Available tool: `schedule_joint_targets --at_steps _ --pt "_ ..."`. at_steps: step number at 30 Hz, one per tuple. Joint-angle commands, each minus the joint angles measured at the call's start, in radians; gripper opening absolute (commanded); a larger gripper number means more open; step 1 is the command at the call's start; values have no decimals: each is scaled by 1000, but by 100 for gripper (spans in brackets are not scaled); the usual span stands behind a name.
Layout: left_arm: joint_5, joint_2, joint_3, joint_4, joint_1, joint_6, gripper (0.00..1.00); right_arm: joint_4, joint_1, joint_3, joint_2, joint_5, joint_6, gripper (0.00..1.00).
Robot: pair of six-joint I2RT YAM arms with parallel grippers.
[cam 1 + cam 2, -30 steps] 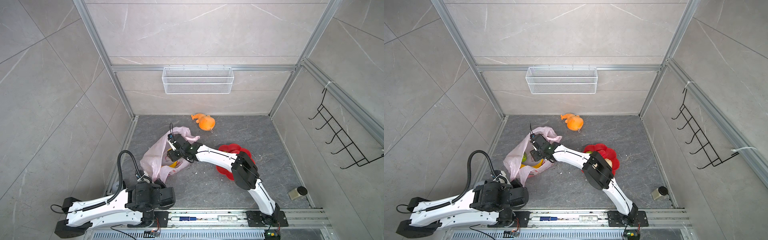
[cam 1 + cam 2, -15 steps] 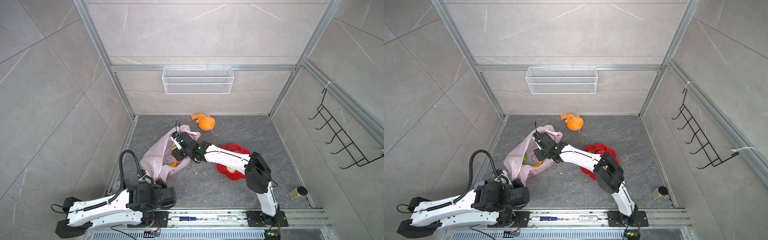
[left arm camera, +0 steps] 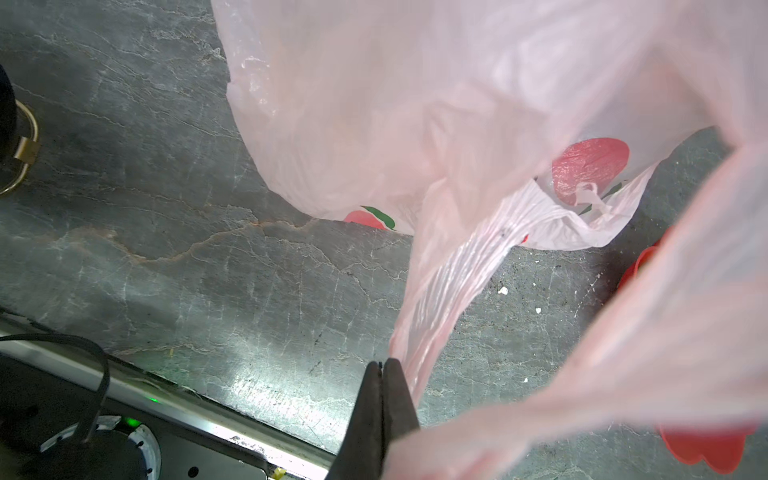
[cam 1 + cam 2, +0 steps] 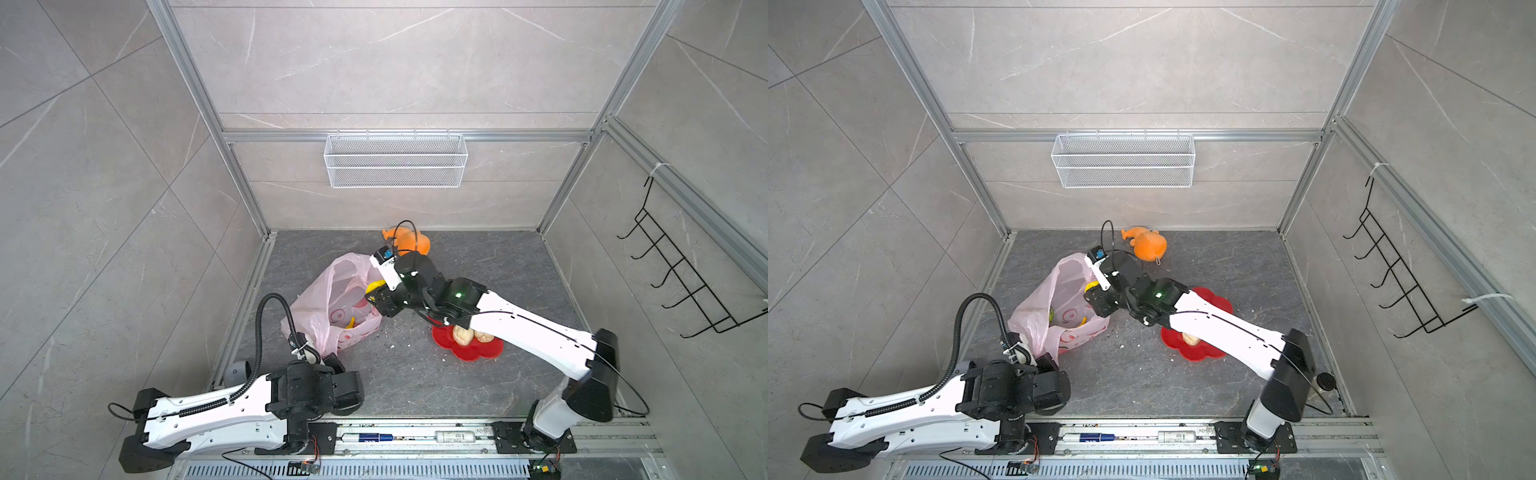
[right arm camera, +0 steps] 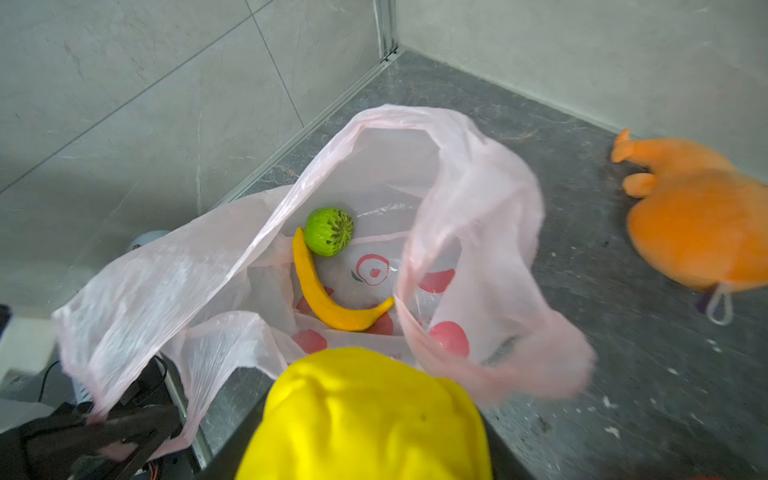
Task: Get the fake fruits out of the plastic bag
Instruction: 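Lower the yellow fruit onto the red plate with the right gripper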
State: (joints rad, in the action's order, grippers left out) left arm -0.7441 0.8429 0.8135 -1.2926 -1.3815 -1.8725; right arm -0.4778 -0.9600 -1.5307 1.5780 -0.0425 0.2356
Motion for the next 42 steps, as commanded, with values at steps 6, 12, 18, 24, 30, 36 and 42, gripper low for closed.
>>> schedule_joint_targets --at_steps 6,12,18,24,30,36,42 --pt "-60 48 75 -14 -1 70 0 -169 261 309 -195 -73 125 33" --pt "-58 69 98 -16 0 94 0 -139 346 380 -106 -109 125 32" --pt "-59 69 99 -5 0 111 0 -150 346 448 -98 -88 146 32" --pt "-54 67 95 -4 0 113 0 -123 341 540 -116 -27 186 34" --pt "-32 90 100 14 1 122 0 -92 331 570 -118 -6 202 38" --pt "-26 96 105 6 1 111 0 -86 324 567 -80 -2 191 44" --pt "-26 94 103 9 1 113 0 -86 322 561 -63 -10 182 53"
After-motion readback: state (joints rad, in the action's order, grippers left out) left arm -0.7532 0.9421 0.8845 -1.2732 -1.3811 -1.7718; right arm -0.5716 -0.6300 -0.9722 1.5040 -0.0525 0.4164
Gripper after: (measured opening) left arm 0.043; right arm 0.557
